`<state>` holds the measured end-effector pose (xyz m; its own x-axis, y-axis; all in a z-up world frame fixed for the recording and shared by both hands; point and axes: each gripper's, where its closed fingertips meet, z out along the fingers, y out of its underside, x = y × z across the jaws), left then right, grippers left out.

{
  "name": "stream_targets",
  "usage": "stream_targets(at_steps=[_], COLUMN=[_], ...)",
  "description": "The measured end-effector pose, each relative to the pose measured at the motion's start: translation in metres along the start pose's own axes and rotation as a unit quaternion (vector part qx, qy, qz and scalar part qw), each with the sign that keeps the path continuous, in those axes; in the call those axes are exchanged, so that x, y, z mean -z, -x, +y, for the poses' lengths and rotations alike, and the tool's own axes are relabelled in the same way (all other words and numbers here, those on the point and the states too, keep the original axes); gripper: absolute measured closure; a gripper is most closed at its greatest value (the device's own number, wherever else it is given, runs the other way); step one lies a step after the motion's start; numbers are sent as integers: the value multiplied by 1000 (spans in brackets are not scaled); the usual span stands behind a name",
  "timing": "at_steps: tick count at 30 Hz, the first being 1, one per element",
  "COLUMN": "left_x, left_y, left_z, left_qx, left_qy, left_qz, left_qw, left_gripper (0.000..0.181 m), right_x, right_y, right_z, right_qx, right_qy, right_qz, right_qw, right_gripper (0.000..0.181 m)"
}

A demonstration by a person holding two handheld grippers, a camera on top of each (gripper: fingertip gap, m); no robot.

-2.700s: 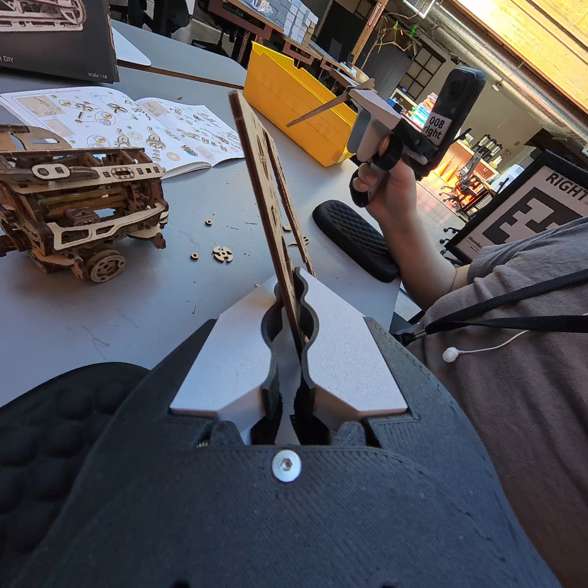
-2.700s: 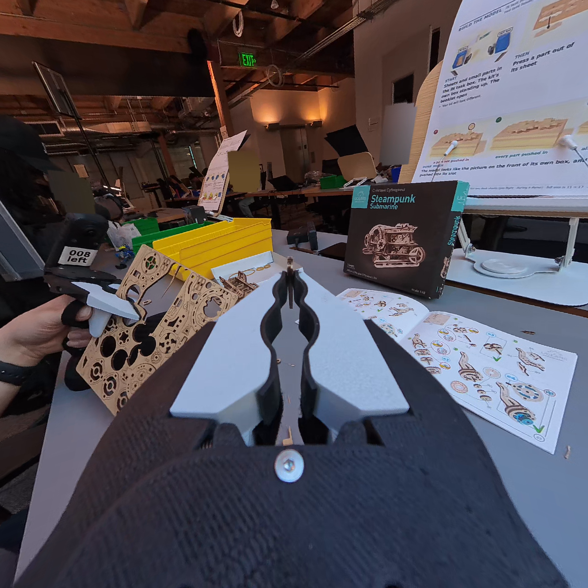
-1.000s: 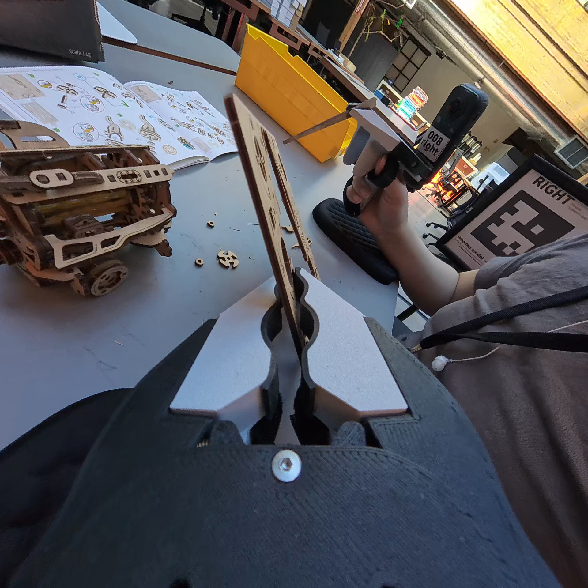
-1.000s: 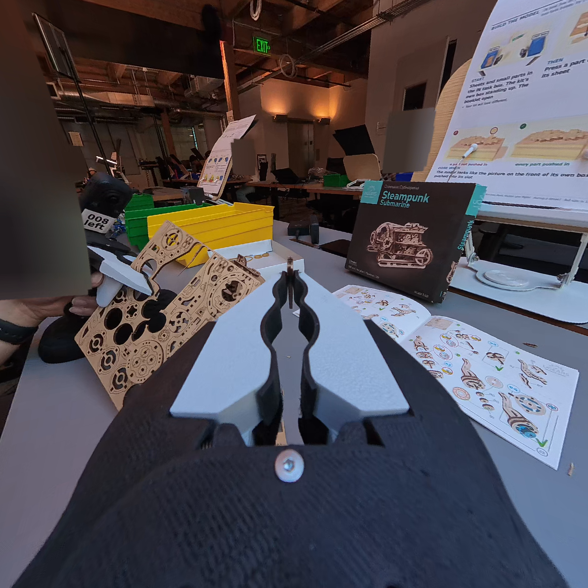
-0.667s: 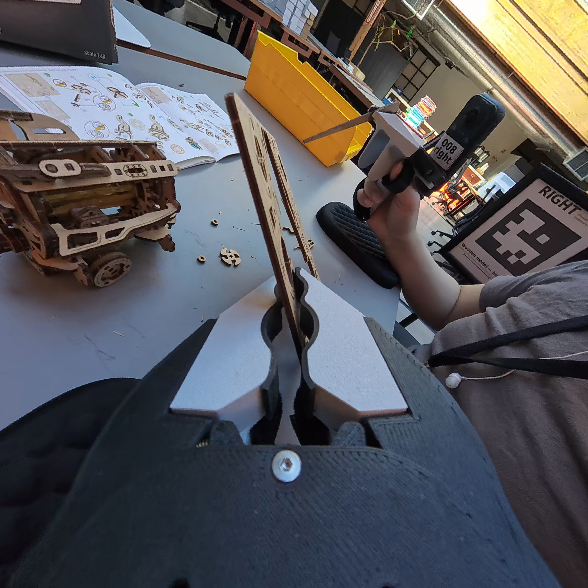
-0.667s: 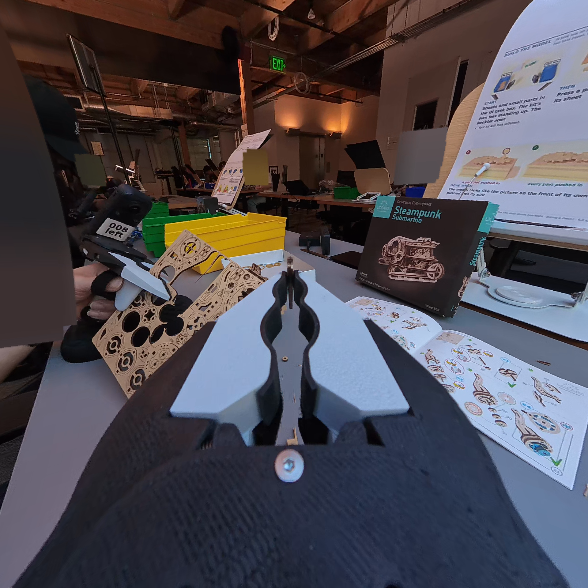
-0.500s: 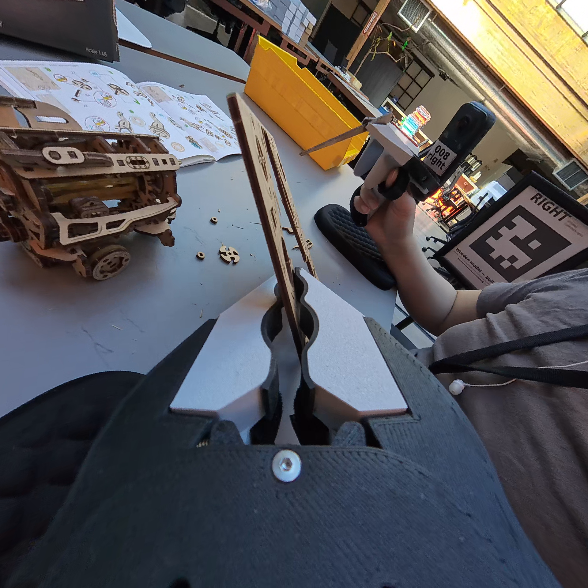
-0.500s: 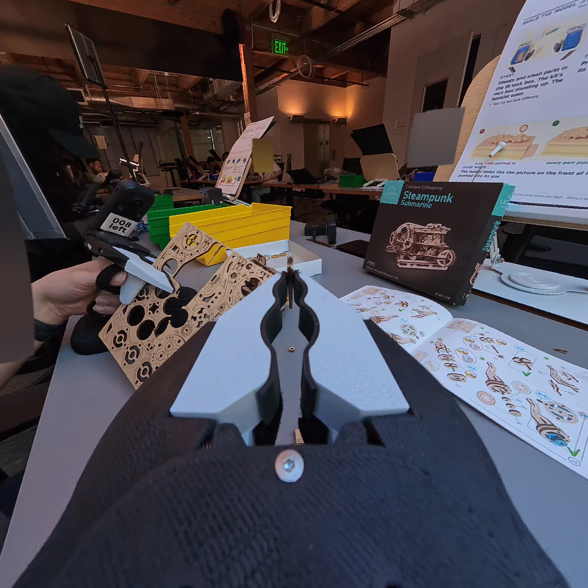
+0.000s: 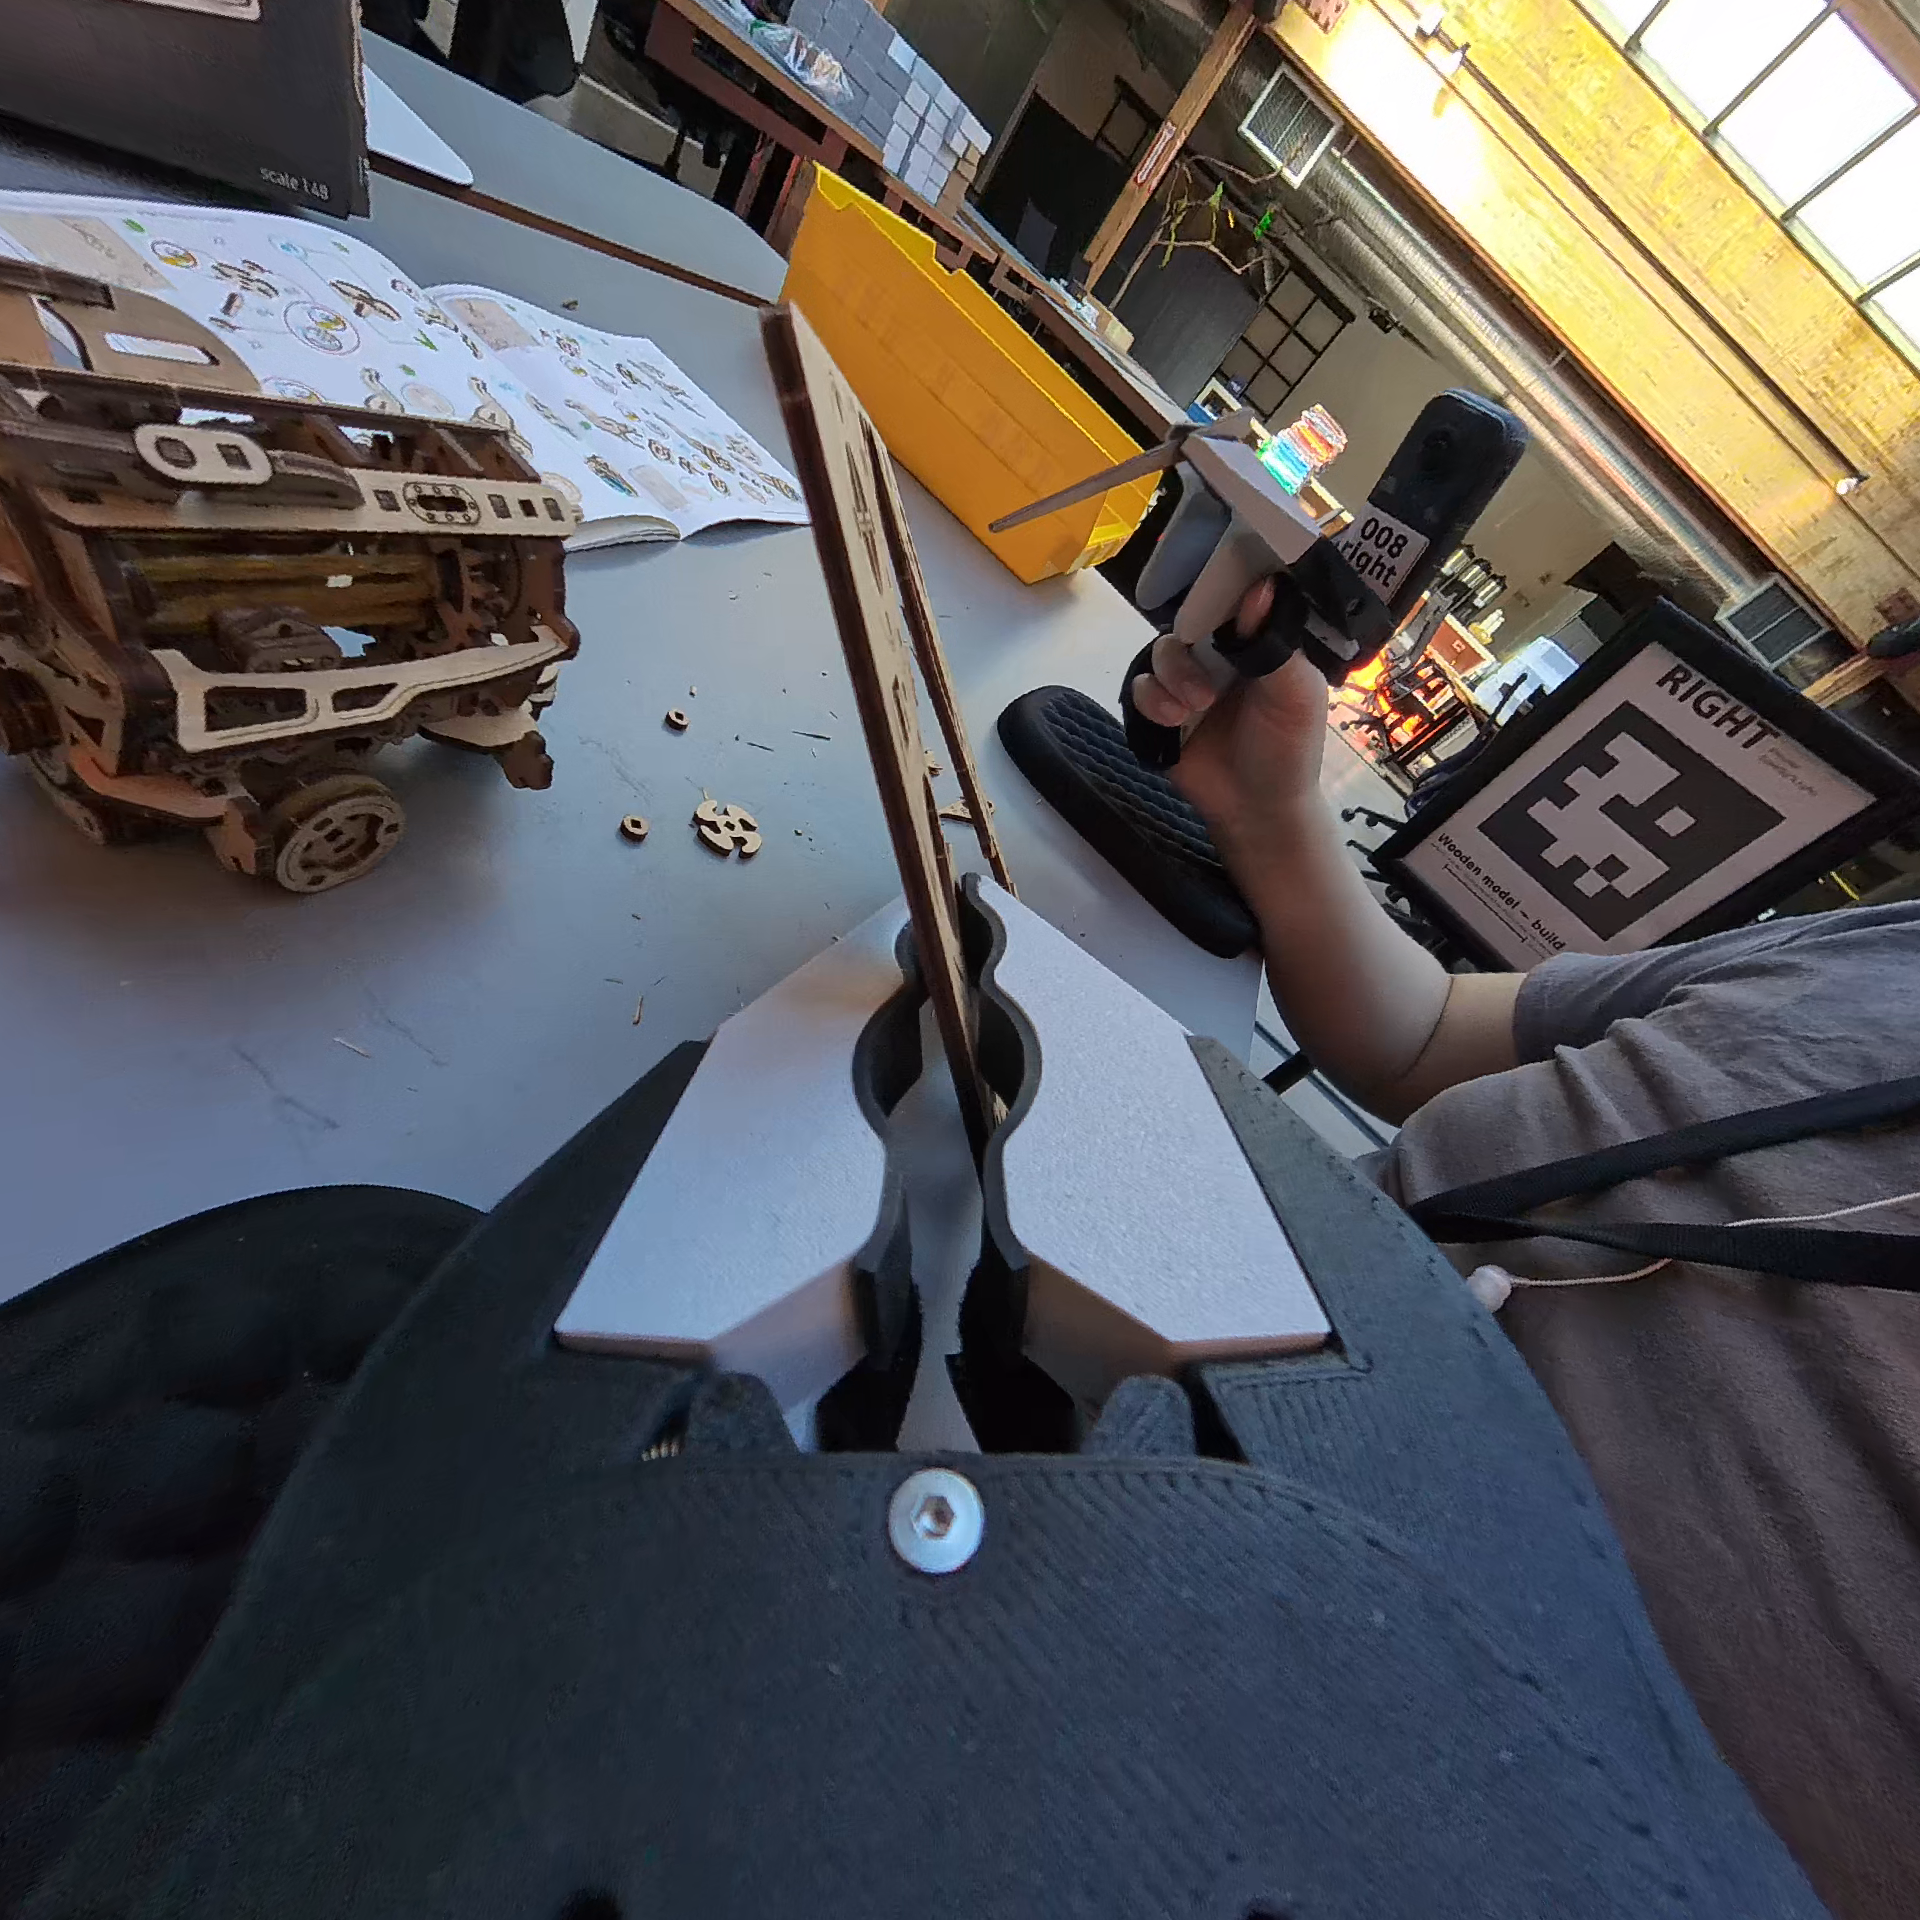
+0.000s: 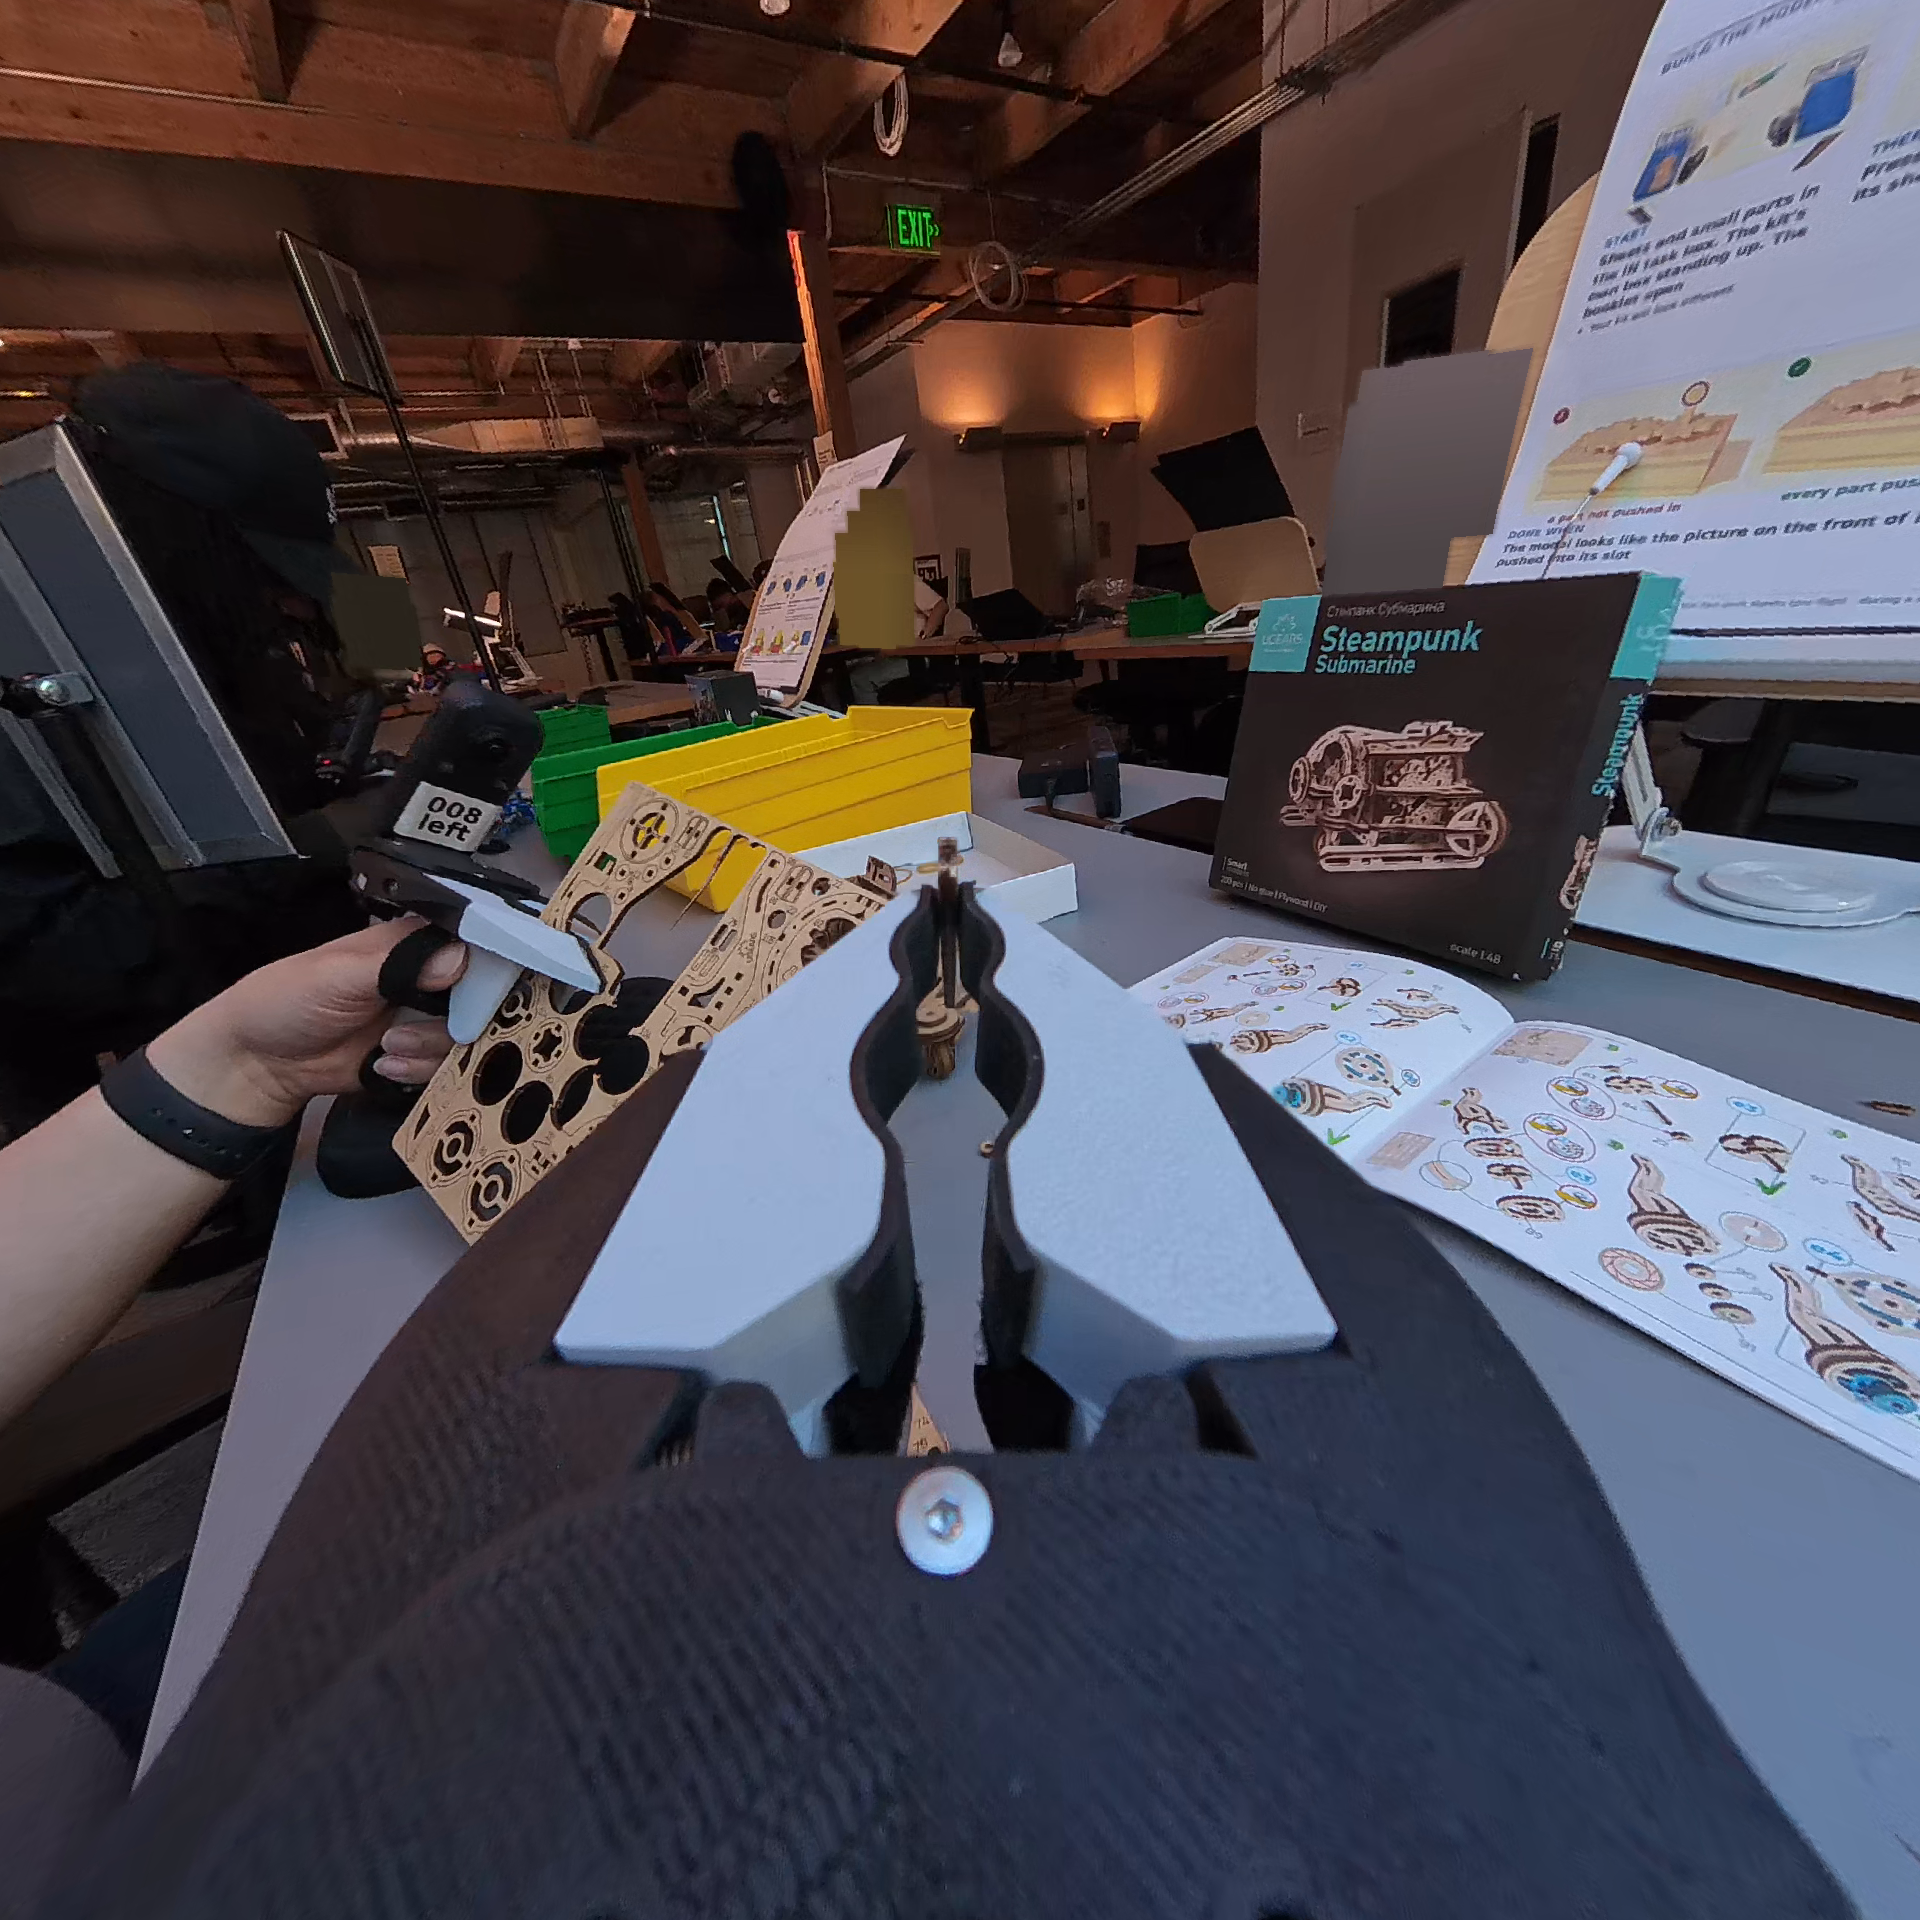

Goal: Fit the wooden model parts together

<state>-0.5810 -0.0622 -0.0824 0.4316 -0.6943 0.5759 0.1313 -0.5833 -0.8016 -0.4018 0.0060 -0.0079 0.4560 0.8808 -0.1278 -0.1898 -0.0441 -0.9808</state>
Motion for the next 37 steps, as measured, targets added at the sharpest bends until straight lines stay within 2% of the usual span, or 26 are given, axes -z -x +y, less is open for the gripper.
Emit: stream_targets(at_steps=[4,10,14,16,19,26,37], left_x=[1,0,-3,-4,-8,-20,-26], left_y=[-3,-8,-9,-8,-4,-3,9], left_z=[-1,-8,-10,-11,-14,-16,-18], left_qx=[-14,-43,-50,-50,-41,-33,-19], left_qy=[6,29,41,46,49,61,70], left_qz=[-2,-15,-22,-26,-34,-17,7], left_qw=[1000,999,998,997,997,997,997], left_gripper=[180,180,180,180,180,180,180], right_x=[17,42,45,44,42,30,21], right_y=[-9,-68,-94,-99,-109,-111,-112], right_z=[-23,-69,-83,-80,-59,-21,-5], right_qx=[41,171,181,182,182,167,150], right_qy=[-37,-15,-32,-51,-57,-5,27], right_qz=[22,129,138,135,145,126,106], right_qw=[998,977,973,973,971,978,983], right_gripper=[180,180,180,180,180,180,180])
